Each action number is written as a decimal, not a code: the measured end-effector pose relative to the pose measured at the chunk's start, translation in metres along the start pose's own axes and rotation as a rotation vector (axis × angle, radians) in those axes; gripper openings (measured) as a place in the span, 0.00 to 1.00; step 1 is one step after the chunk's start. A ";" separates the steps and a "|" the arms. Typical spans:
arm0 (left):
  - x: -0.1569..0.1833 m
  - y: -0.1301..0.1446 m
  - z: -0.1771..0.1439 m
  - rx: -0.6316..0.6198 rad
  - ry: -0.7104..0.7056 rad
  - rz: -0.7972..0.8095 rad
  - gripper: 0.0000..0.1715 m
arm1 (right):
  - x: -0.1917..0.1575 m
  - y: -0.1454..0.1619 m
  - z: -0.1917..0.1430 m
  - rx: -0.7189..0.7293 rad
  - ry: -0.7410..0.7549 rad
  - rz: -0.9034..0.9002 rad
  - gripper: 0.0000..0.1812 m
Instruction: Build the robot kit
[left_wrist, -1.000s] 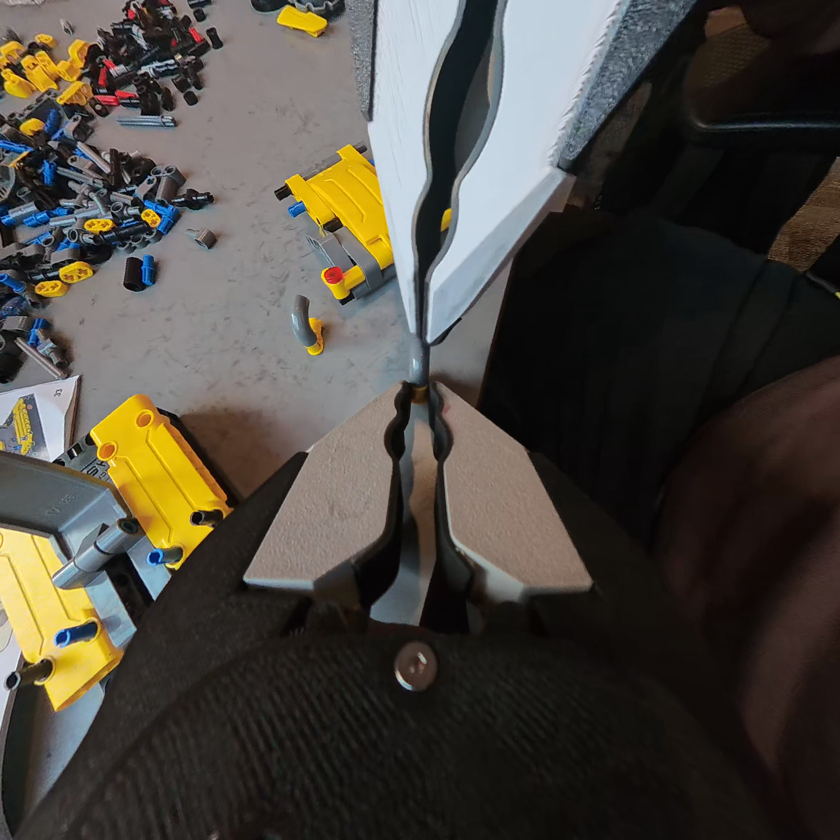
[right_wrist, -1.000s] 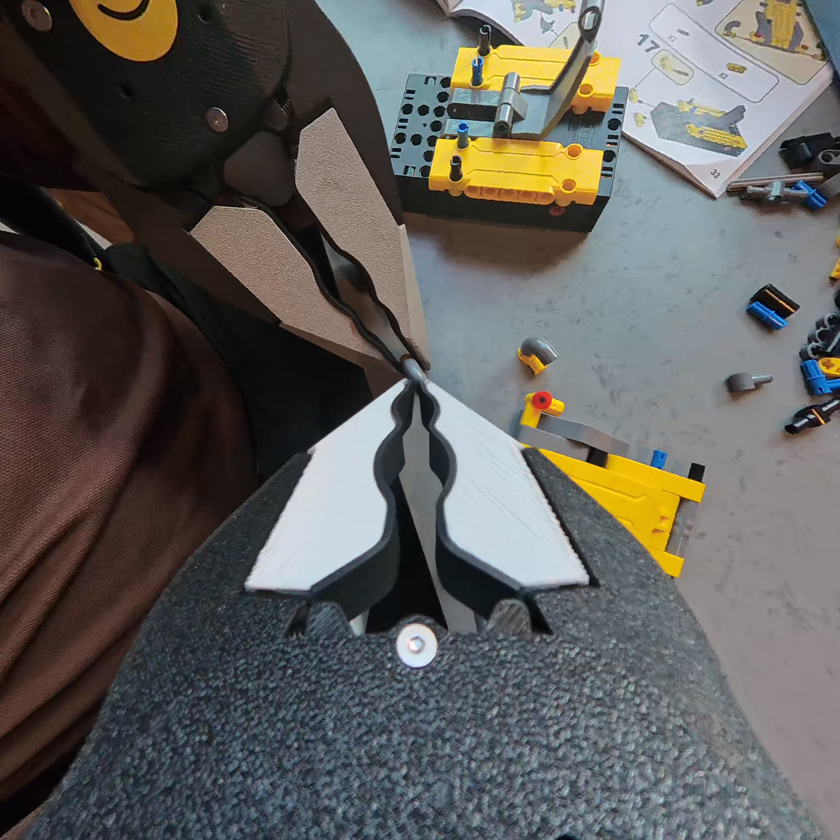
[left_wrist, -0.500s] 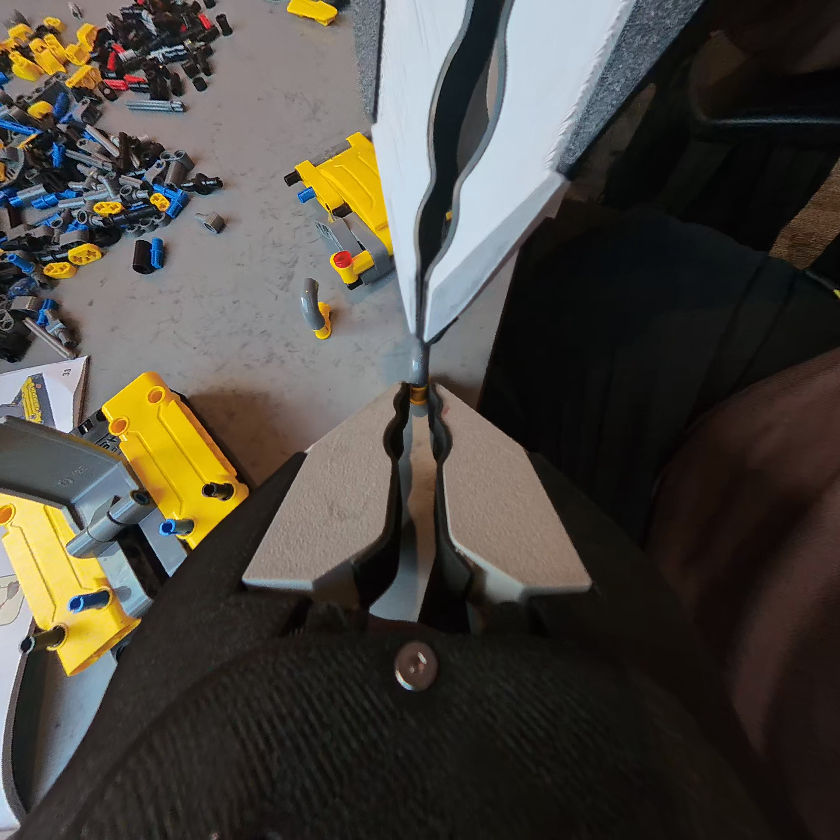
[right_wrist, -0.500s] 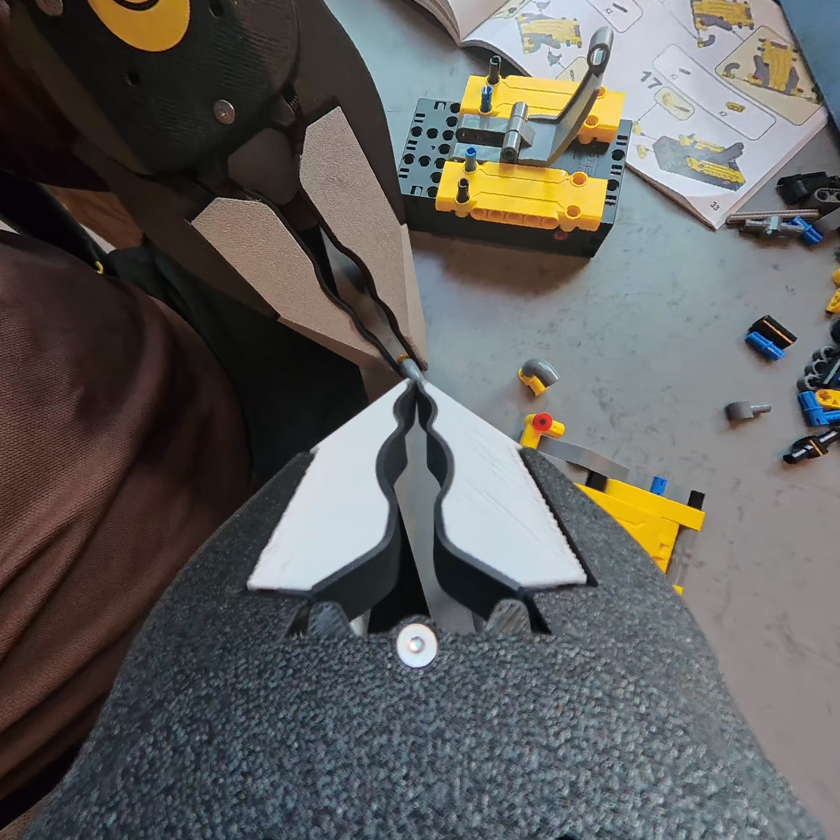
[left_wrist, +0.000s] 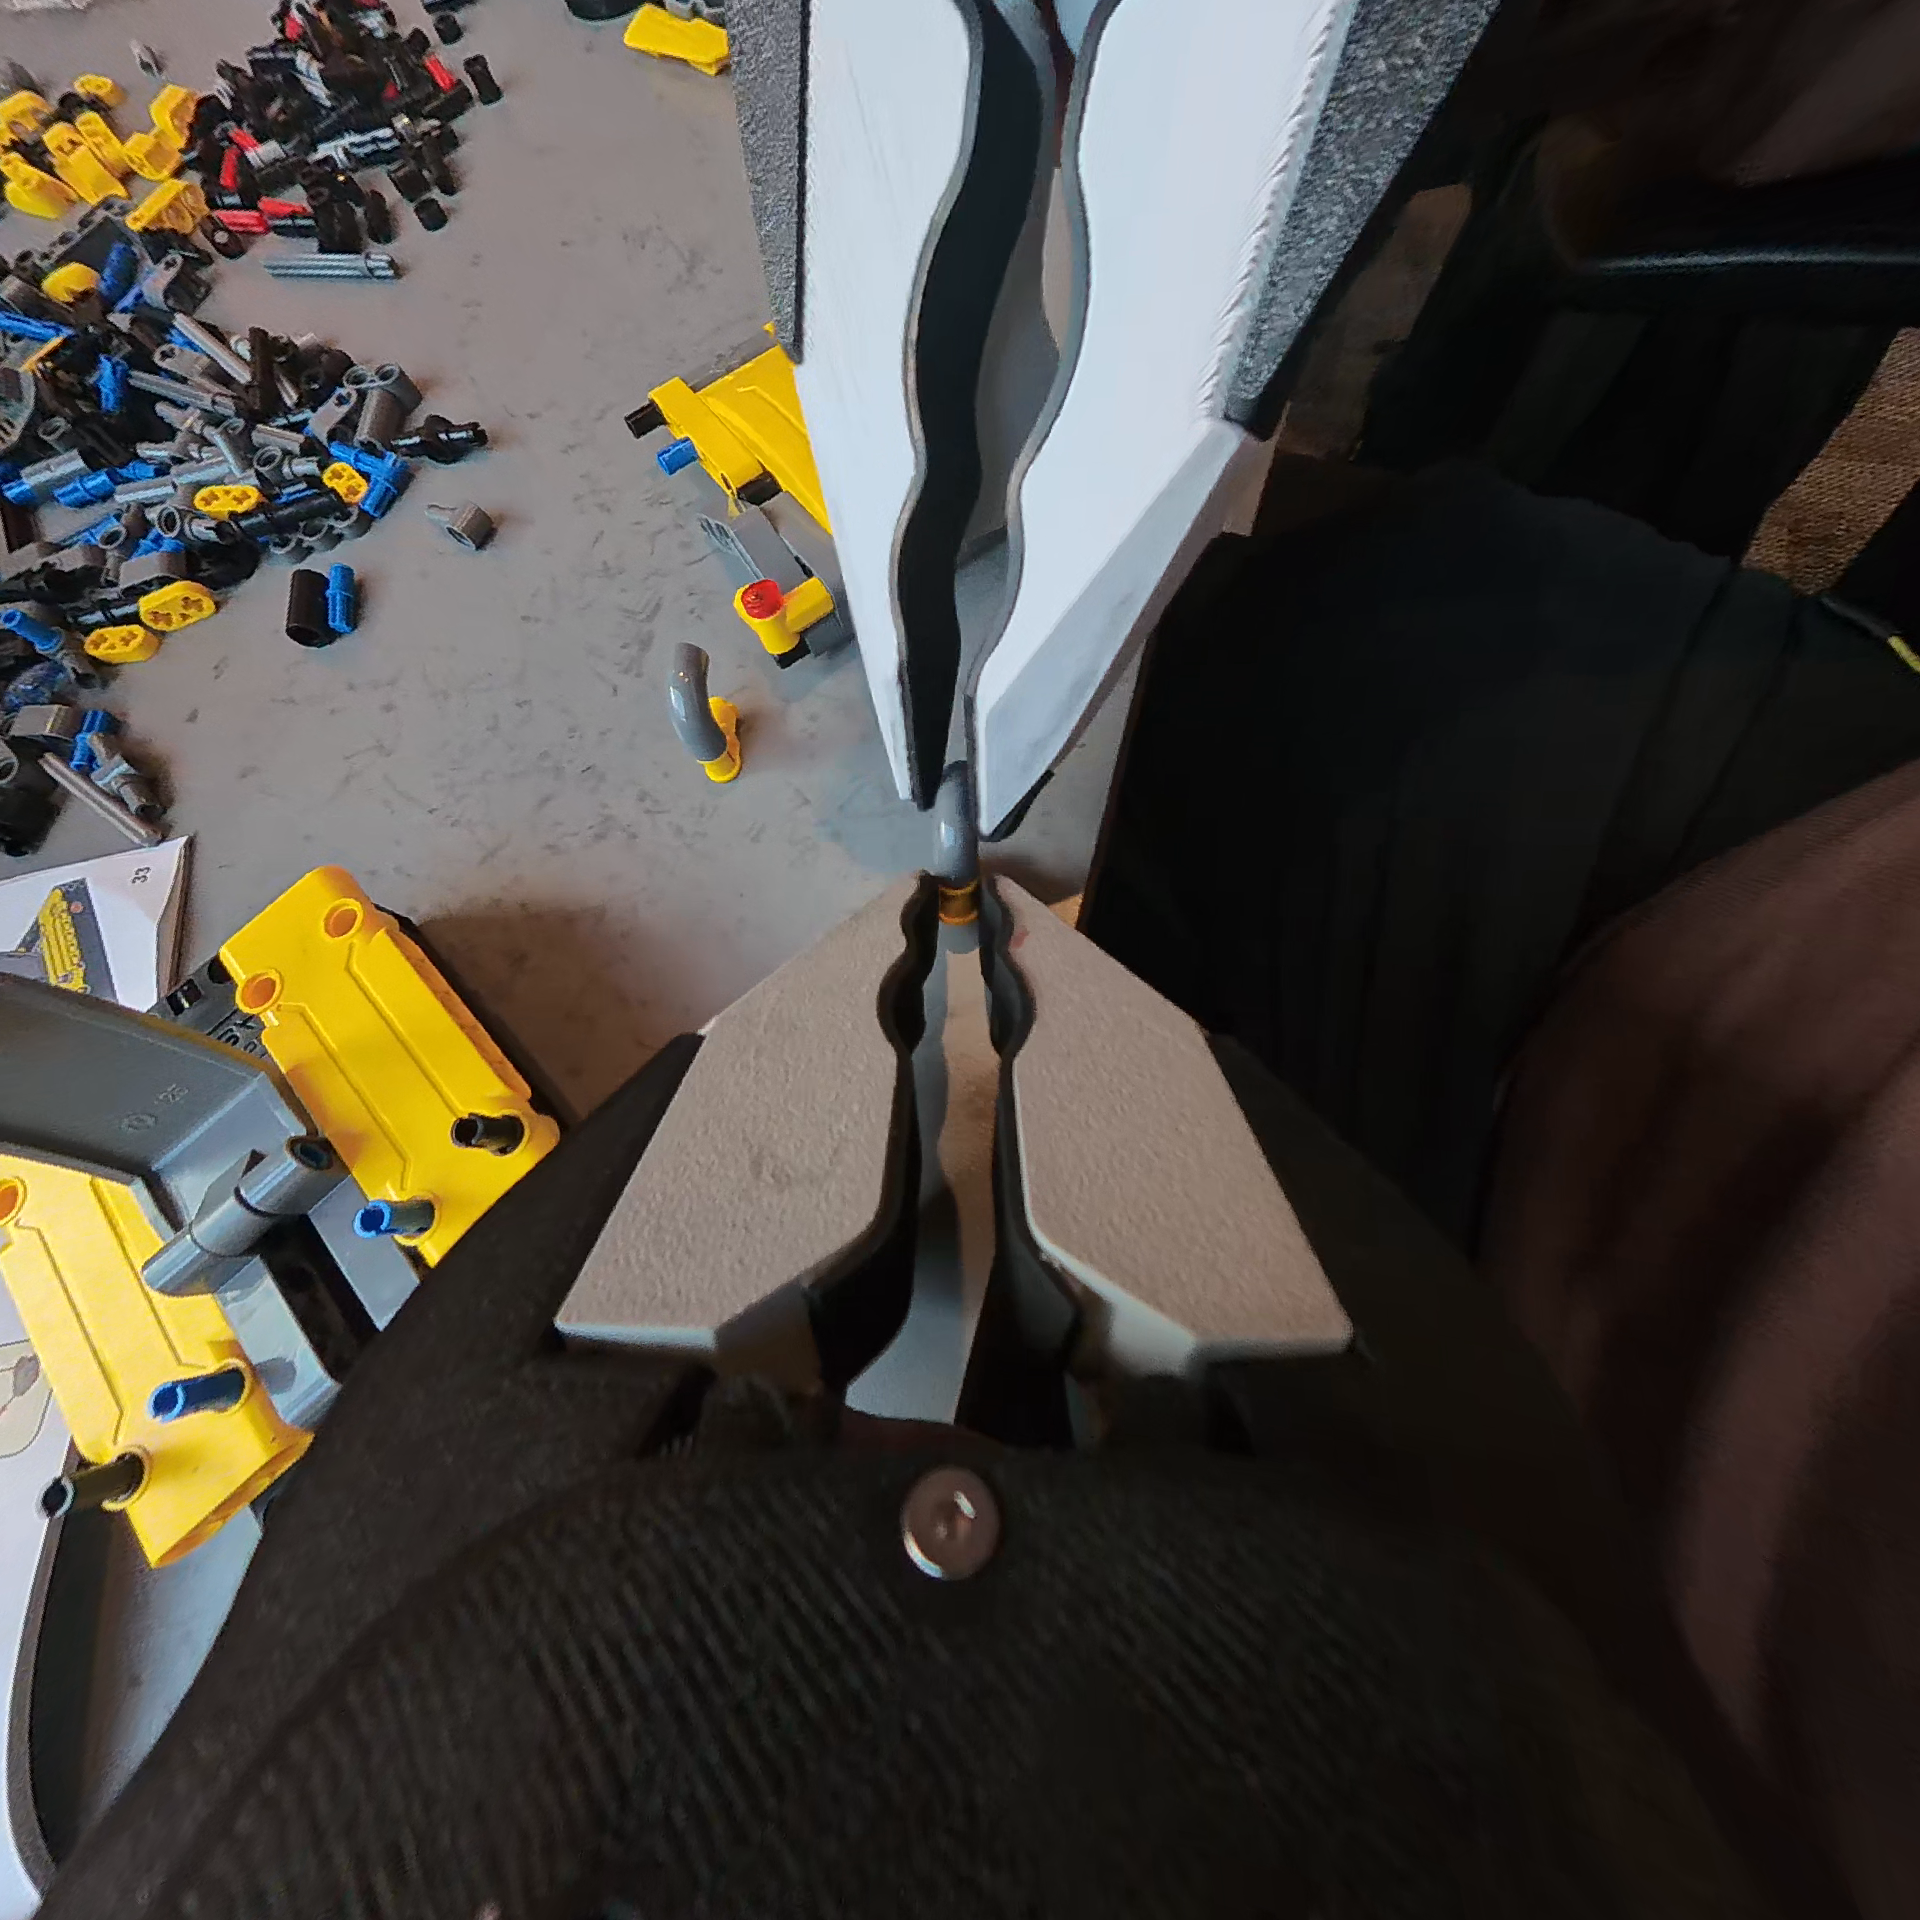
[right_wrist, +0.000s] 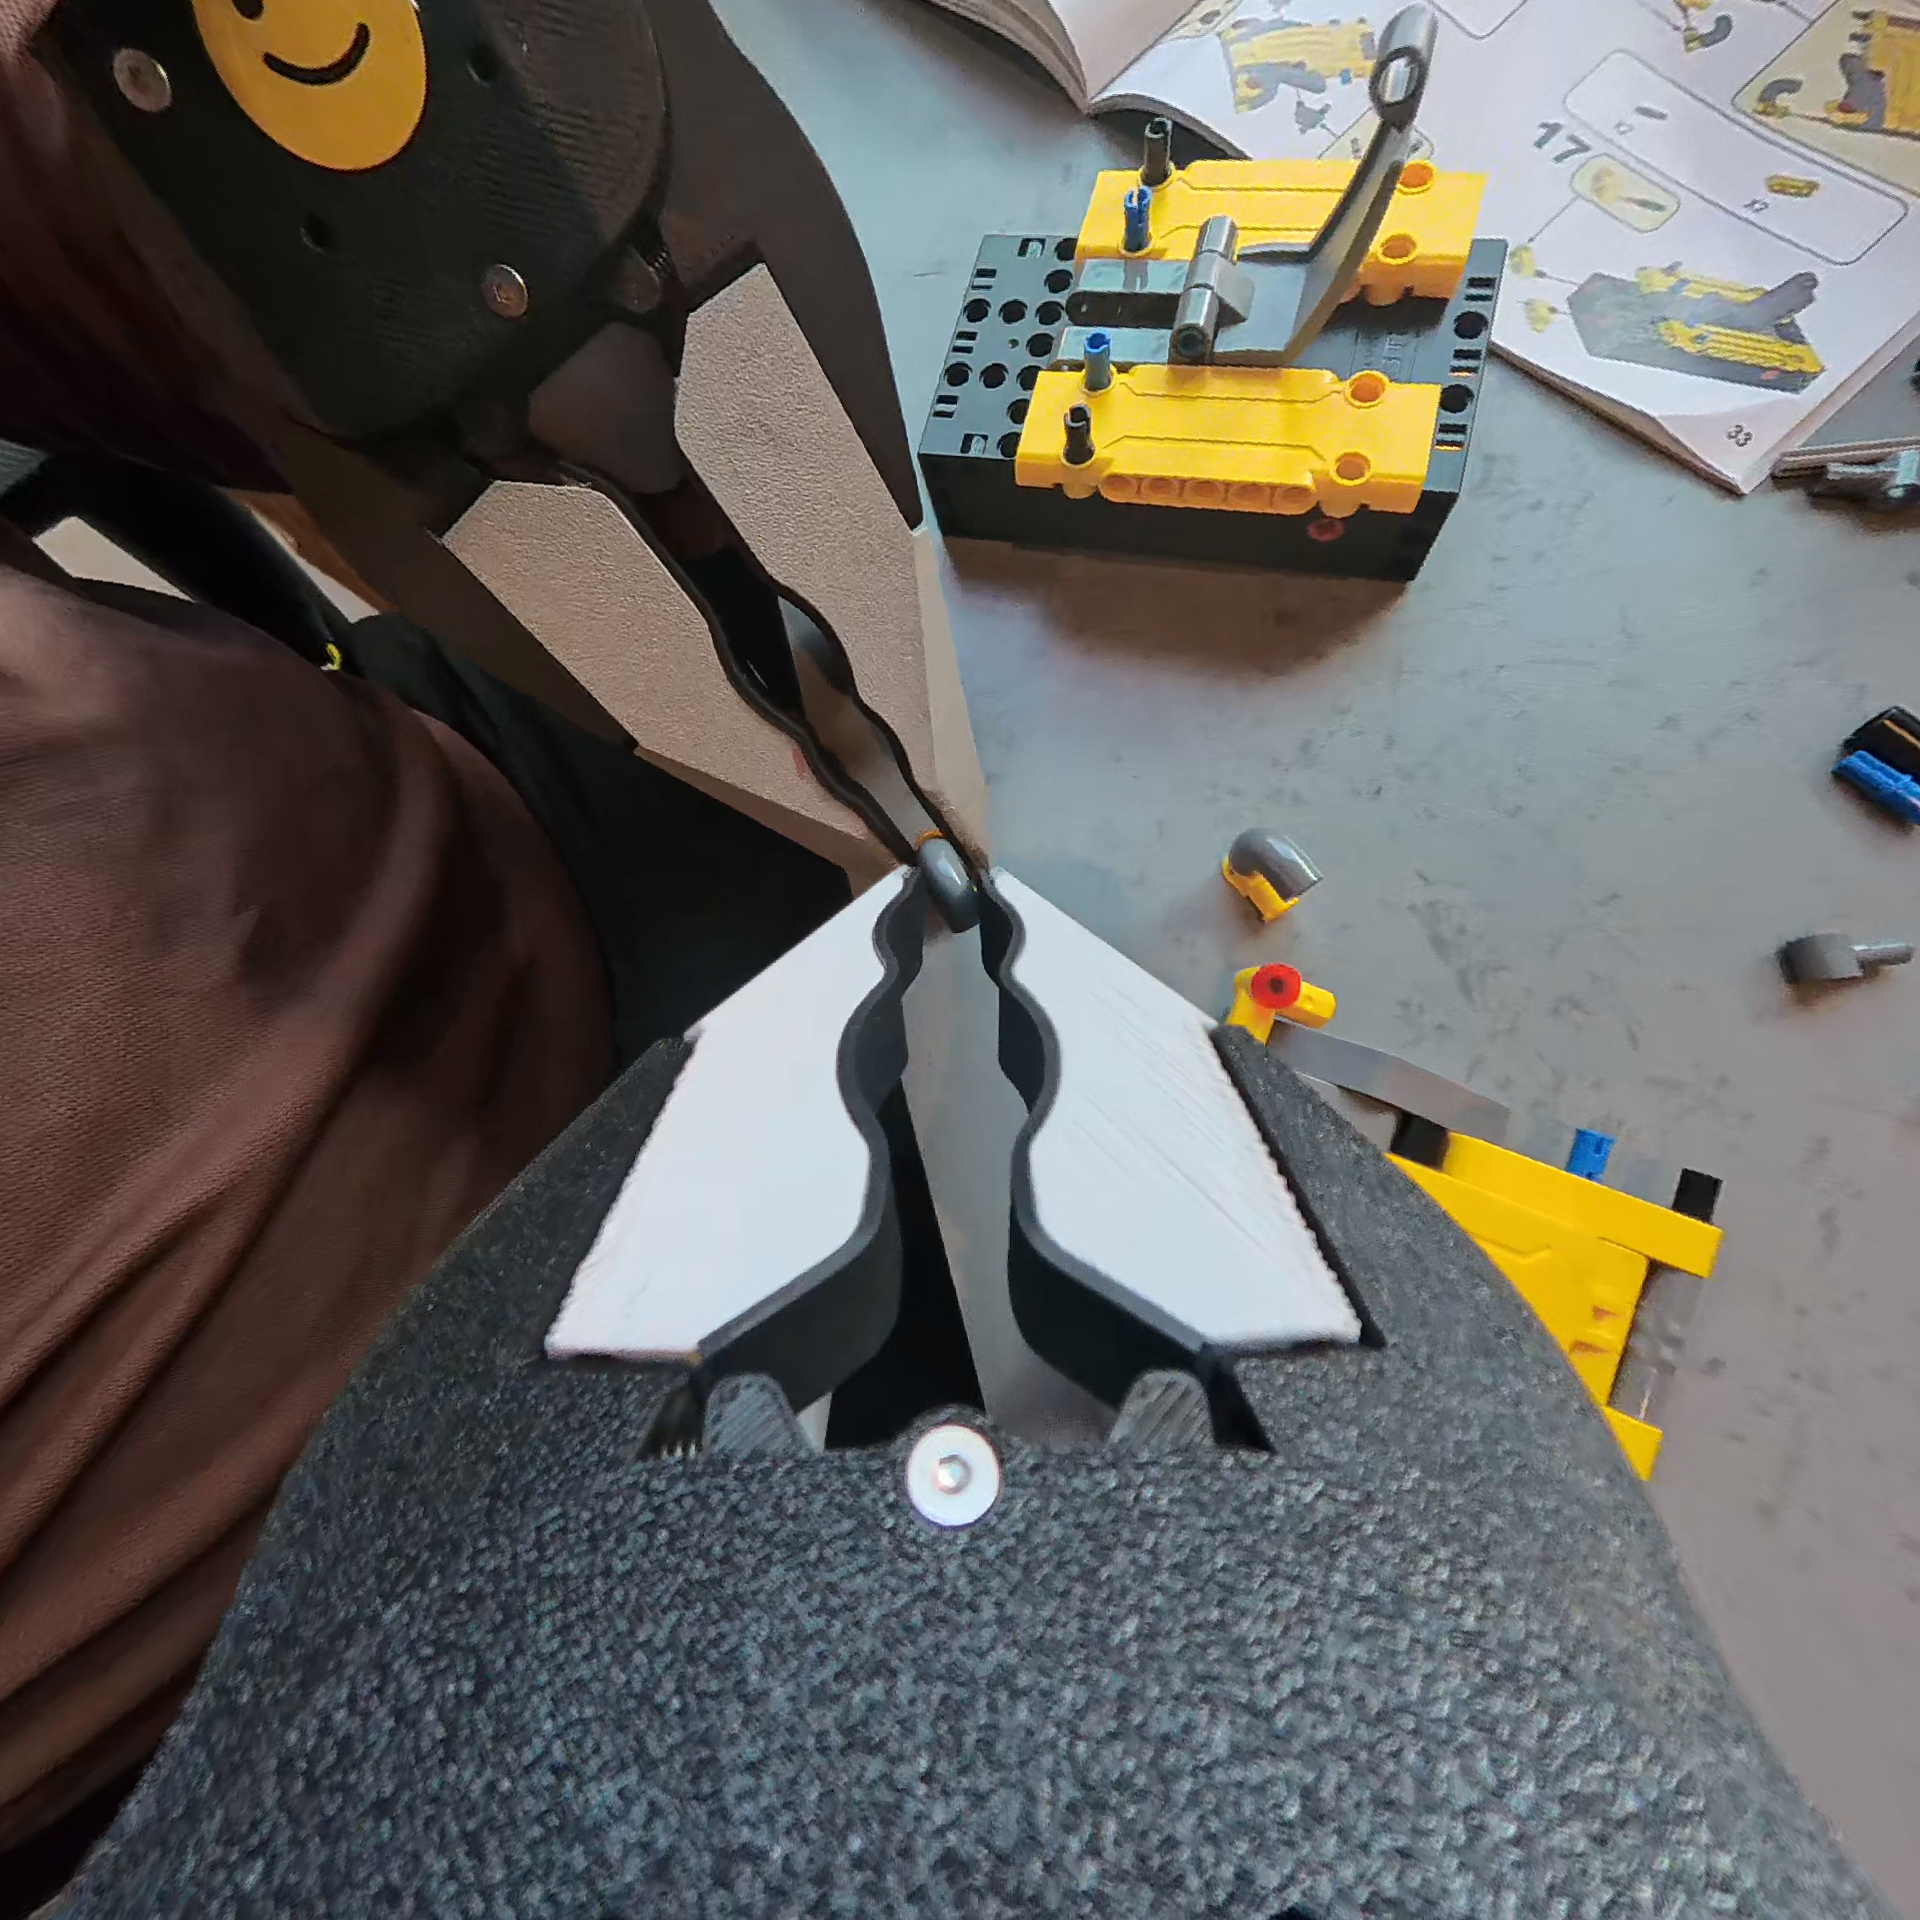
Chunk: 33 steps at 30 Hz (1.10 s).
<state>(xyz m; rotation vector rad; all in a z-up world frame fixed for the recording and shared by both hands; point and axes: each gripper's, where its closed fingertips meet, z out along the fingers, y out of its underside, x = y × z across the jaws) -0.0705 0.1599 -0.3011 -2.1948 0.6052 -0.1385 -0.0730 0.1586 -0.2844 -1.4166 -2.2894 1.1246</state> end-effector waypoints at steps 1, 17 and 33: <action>0.000 0.000 0.000 0.000 -0.001 -0.001 0.03 | 0.000 0.000 0.000 -0.005 0.001 0.001 0.05; -0.005 0.001 -0.002 -0.003 -0.017 -0.018 0.04 | 0.002 -0.003 0.007 -0.367 0.045 -0.028 0.04; 0.002 0.003 -0.009 0.003 0.067 0.010 0.03 | -0.005 -0.003 0.008 -0.452 0.039 -0.114 0.04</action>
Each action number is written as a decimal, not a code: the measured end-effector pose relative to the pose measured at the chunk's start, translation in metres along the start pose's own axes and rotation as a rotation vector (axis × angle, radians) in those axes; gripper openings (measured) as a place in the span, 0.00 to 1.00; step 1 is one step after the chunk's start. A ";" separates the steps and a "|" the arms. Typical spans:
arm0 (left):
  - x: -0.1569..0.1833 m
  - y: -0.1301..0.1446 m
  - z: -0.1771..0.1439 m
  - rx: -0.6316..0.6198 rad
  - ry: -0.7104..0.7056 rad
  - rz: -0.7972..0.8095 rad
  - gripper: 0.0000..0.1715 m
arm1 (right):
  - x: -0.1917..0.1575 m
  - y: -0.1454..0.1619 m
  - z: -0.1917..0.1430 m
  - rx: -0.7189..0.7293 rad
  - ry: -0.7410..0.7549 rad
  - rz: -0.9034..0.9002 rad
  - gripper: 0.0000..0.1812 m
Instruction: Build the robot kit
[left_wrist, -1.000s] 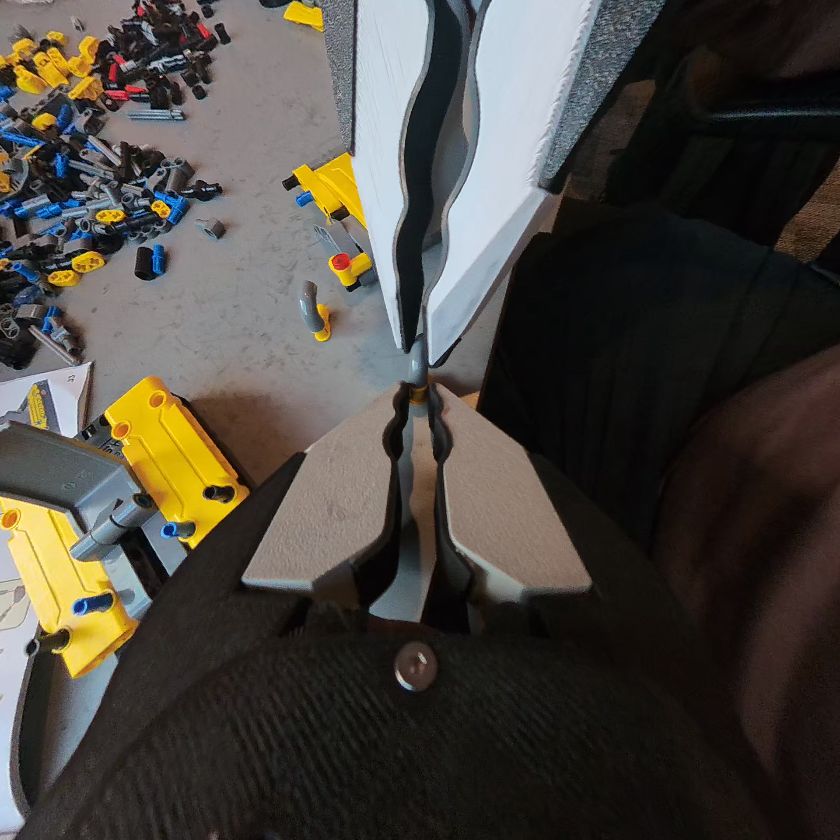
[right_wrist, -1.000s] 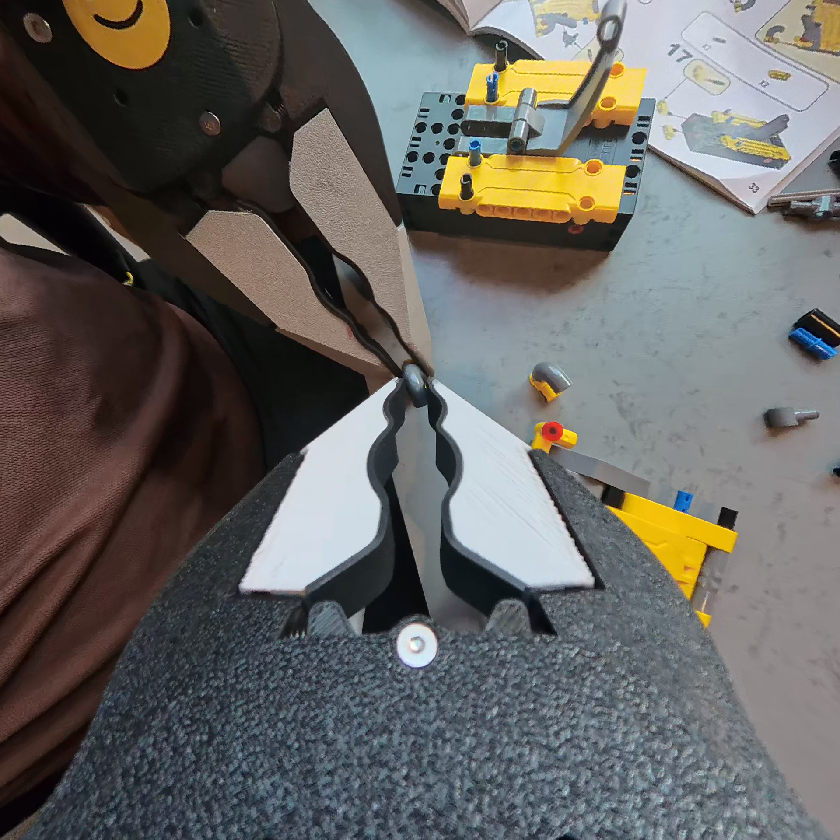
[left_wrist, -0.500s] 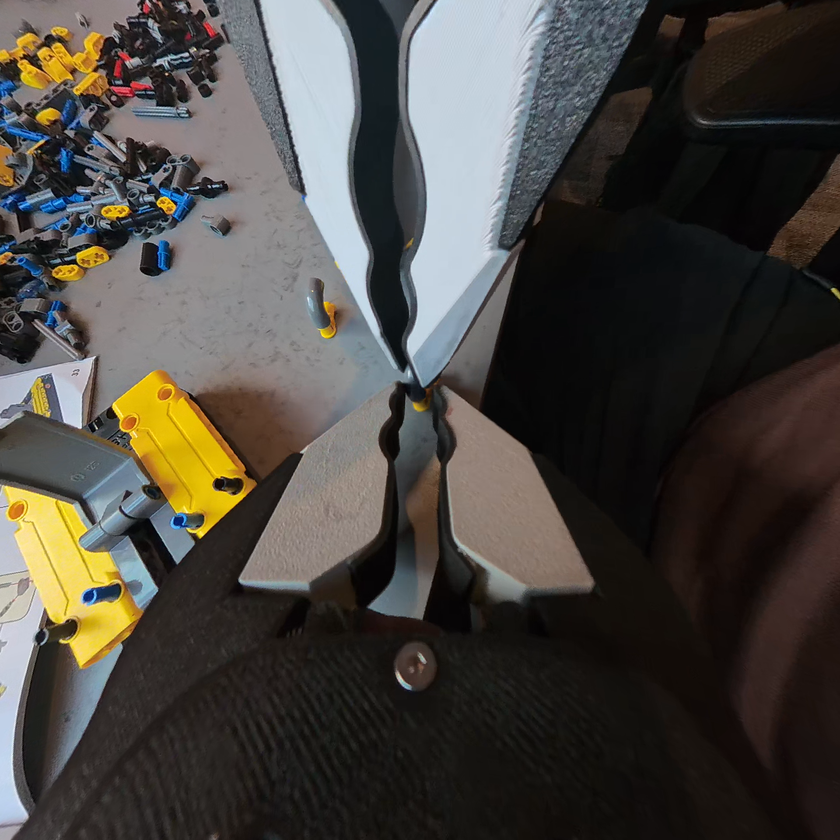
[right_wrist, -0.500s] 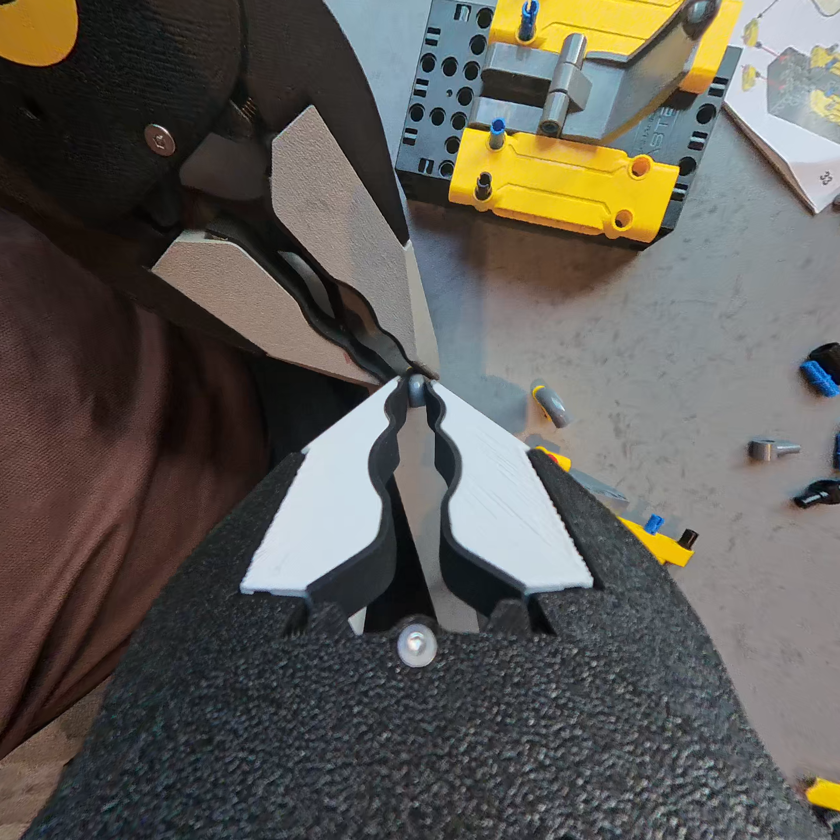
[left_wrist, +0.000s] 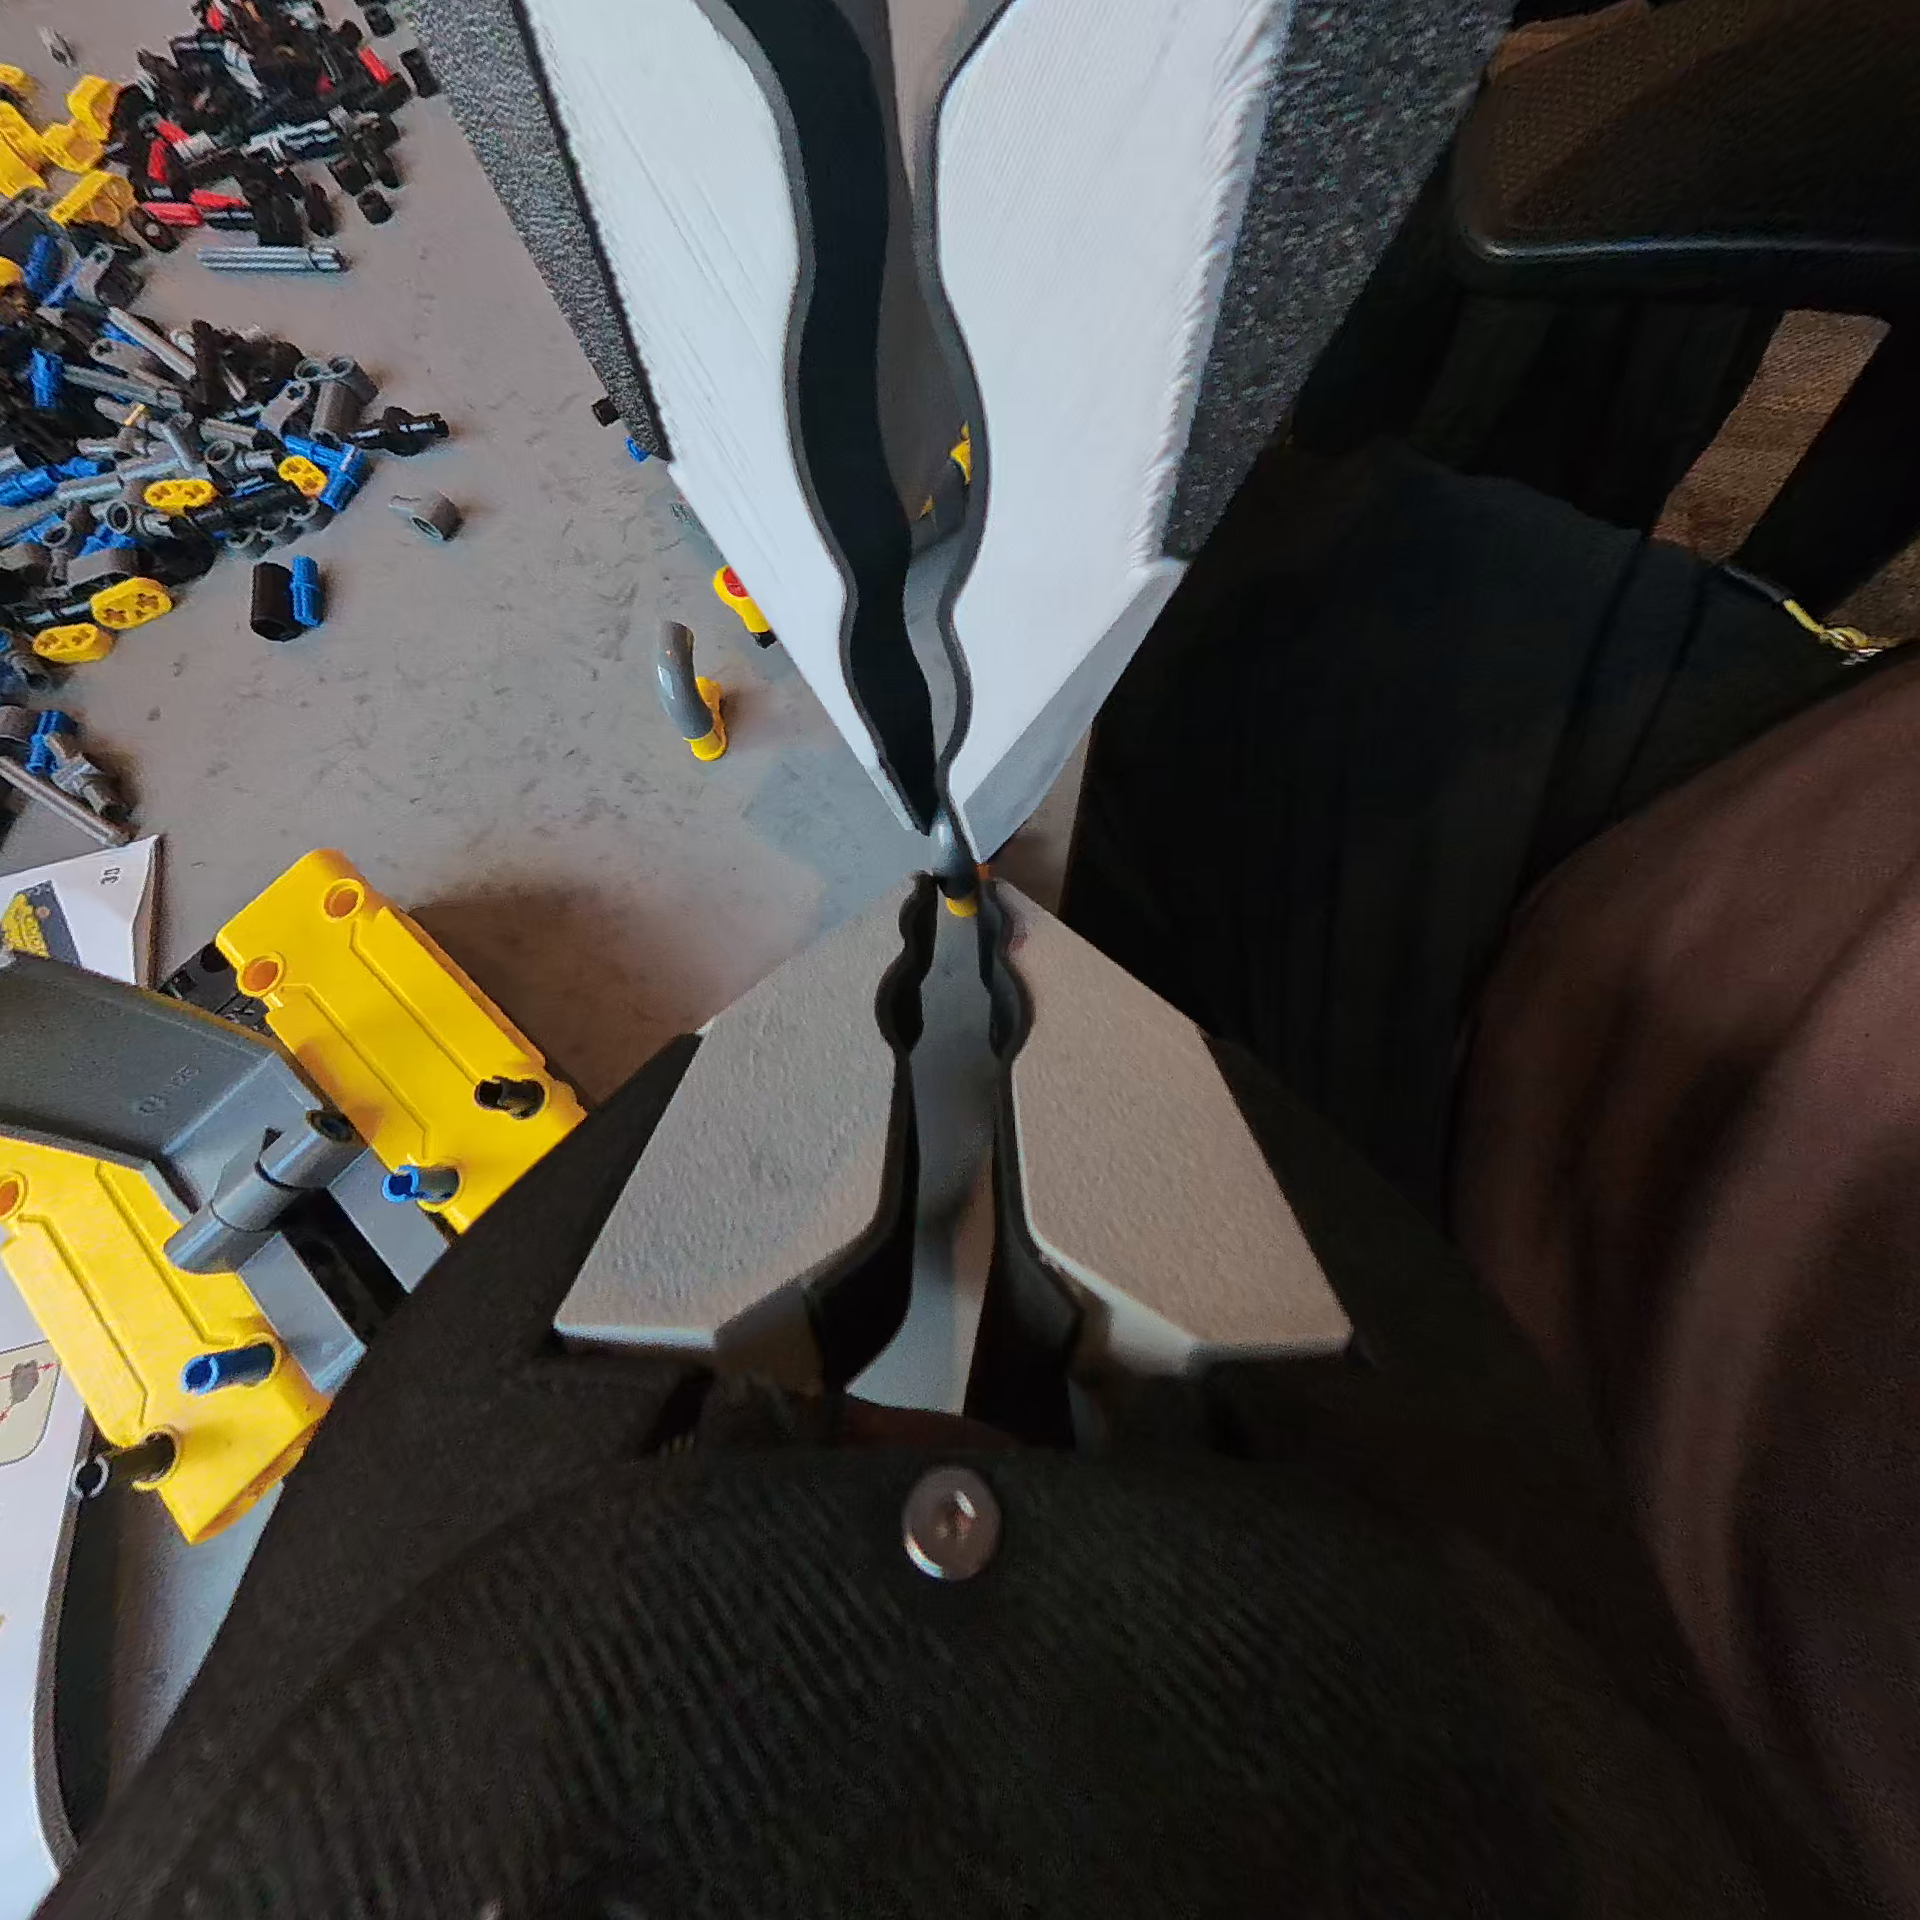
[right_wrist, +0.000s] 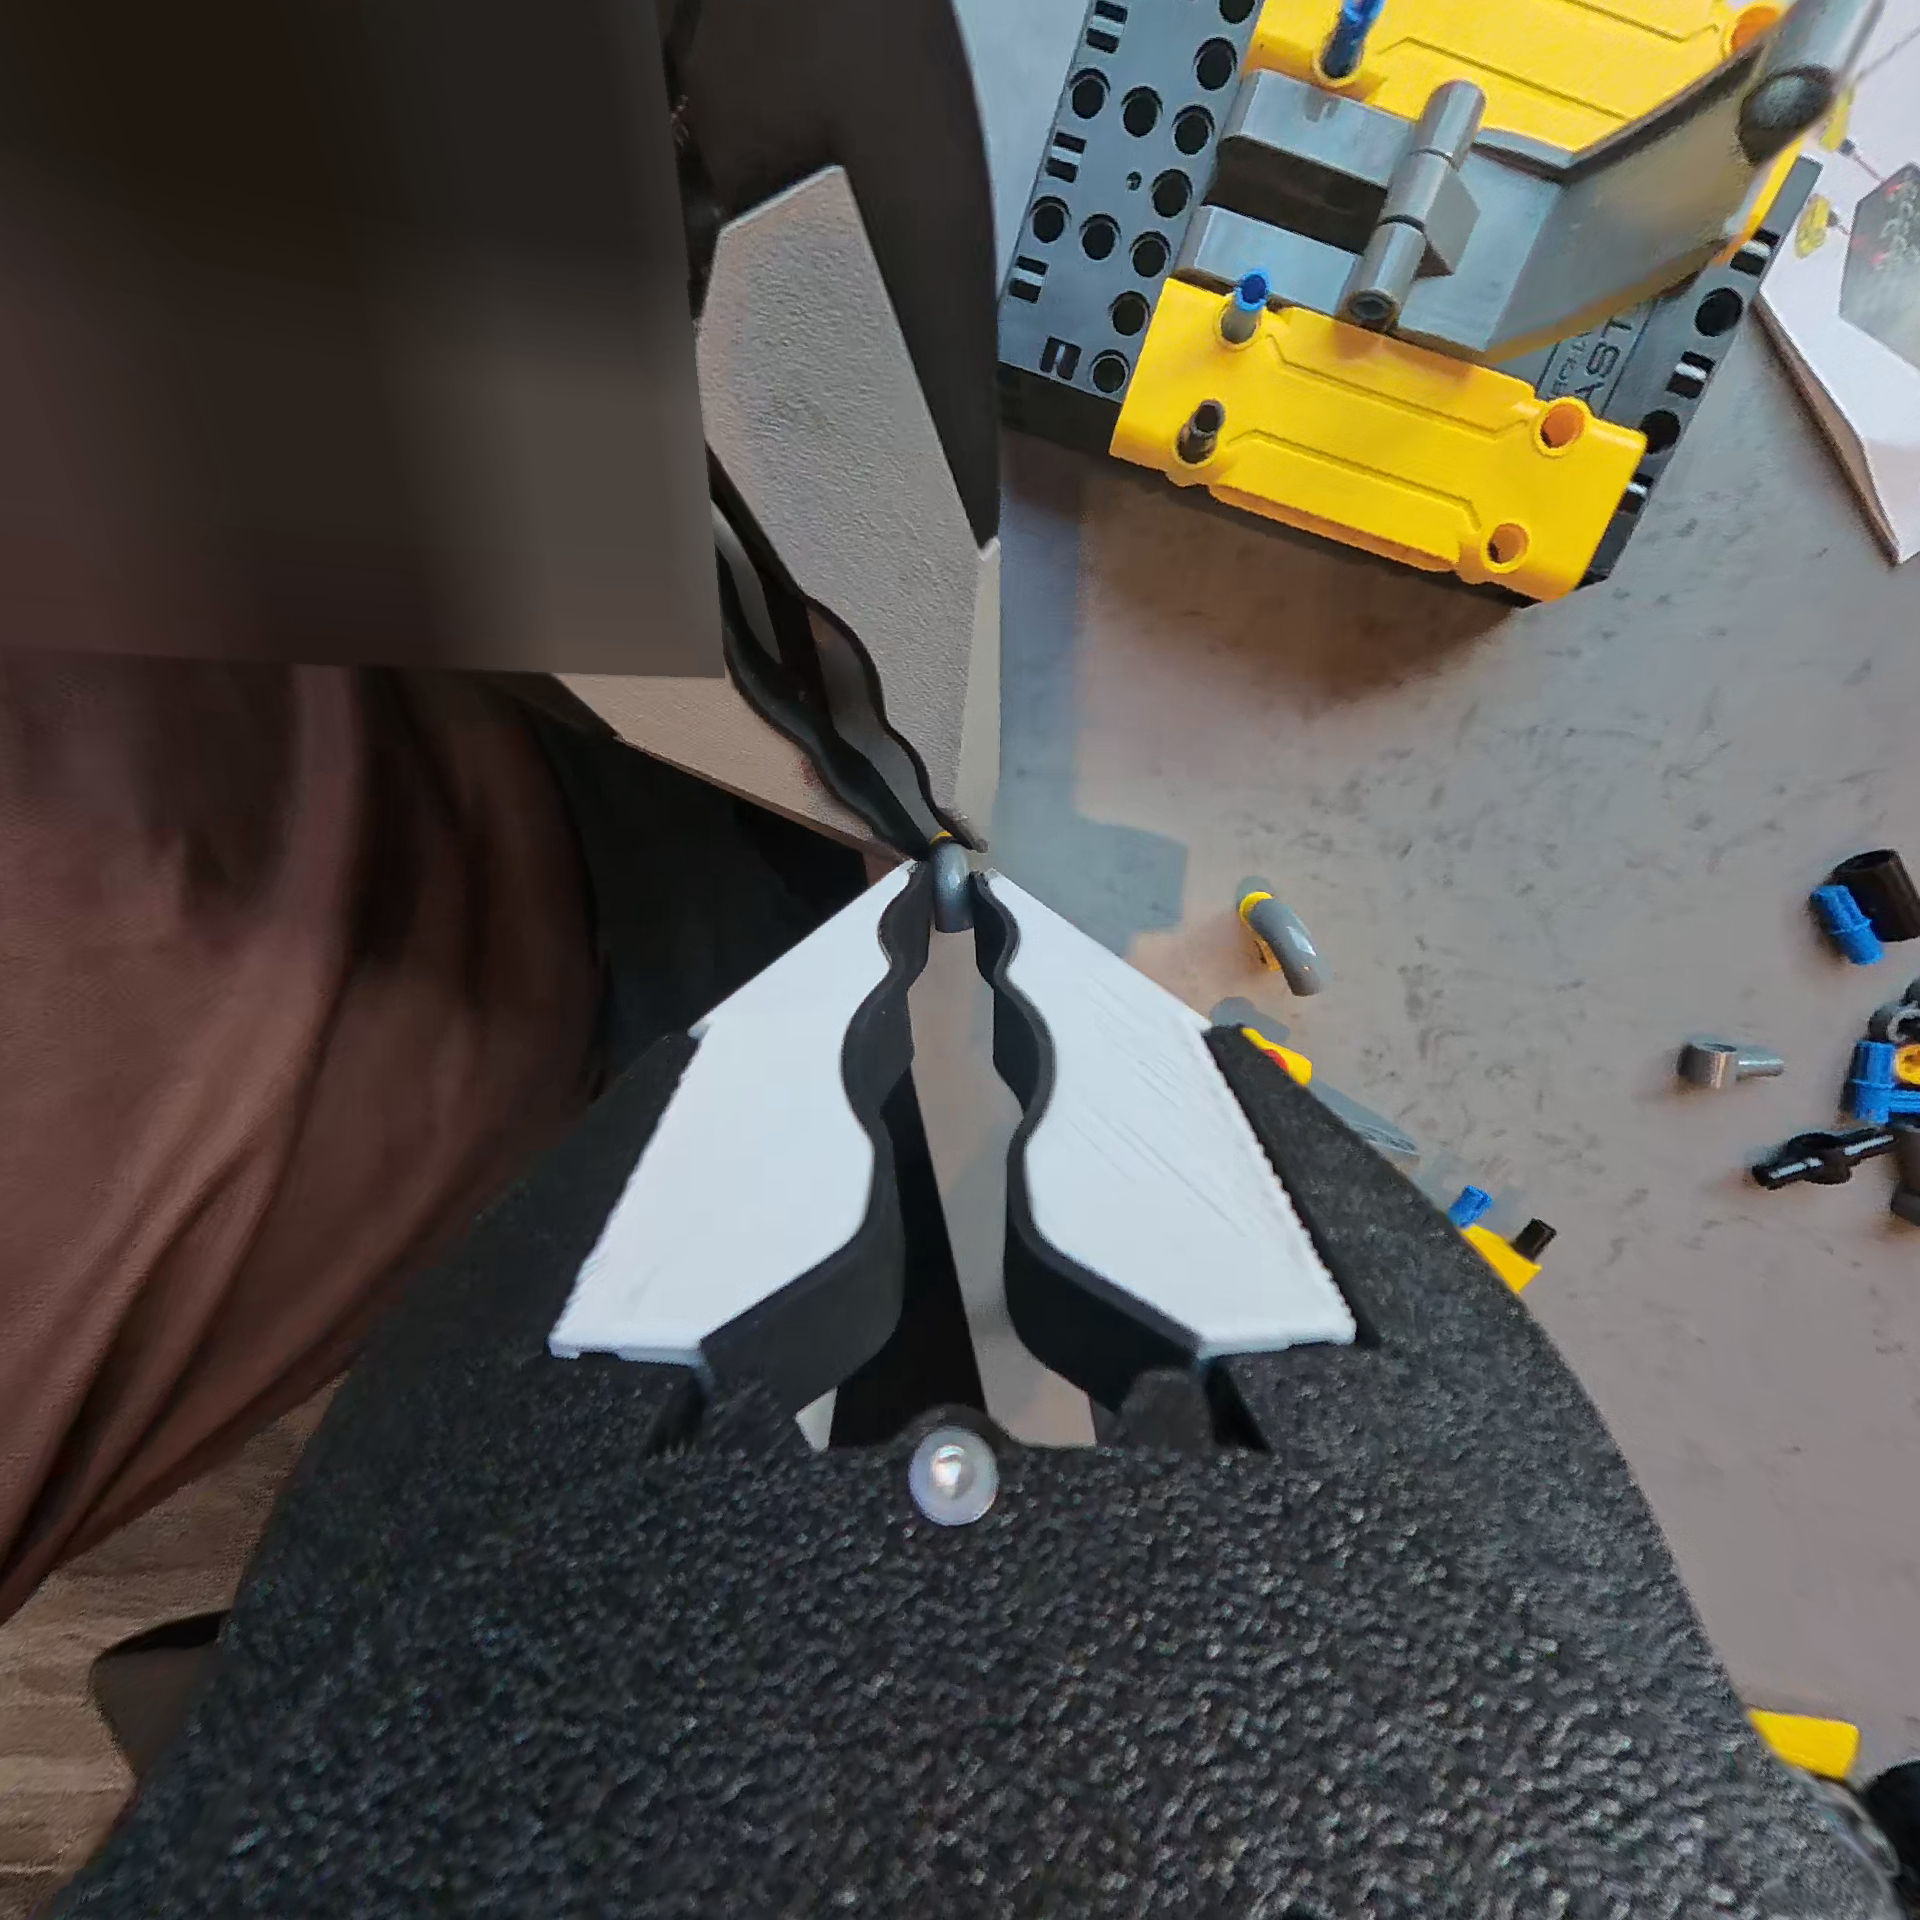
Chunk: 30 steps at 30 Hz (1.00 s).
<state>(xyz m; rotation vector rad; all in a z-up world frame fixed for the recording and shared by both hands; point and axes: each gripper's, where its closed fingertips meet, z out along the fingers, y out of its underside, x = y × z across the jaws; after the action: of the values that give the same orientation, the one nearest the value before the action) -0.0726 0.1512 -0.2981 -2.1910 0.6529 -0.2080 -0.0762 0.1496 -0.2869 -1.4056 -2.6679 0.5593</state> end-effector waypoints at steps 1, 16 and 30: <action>0.000 0.000 0.000 0.001 0.001 -0.001 0.03 | 0.000 0.000 0.000 -0.003 0.008 -0.024 0.04; -0.001 -0.003 -0.001 0.025 0.027 -0.047 0.03 | 0.000 -0.001 -0.005 0.100 0.021 -0.096 0.04; 0.002 -0.004 0.003 0.021 0.014 -0.031 0.03 | -0.001 -0.003 0.000 0.026 -0.003 -0.129 0.00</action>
<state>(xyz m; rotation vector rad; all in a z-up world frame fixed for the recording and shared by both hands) -0.0684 0.1548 -0.2971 -2.1821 0.6222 -0.2459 -0.0776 0.1470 -0.2852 -1.2163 -2.7184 0.5813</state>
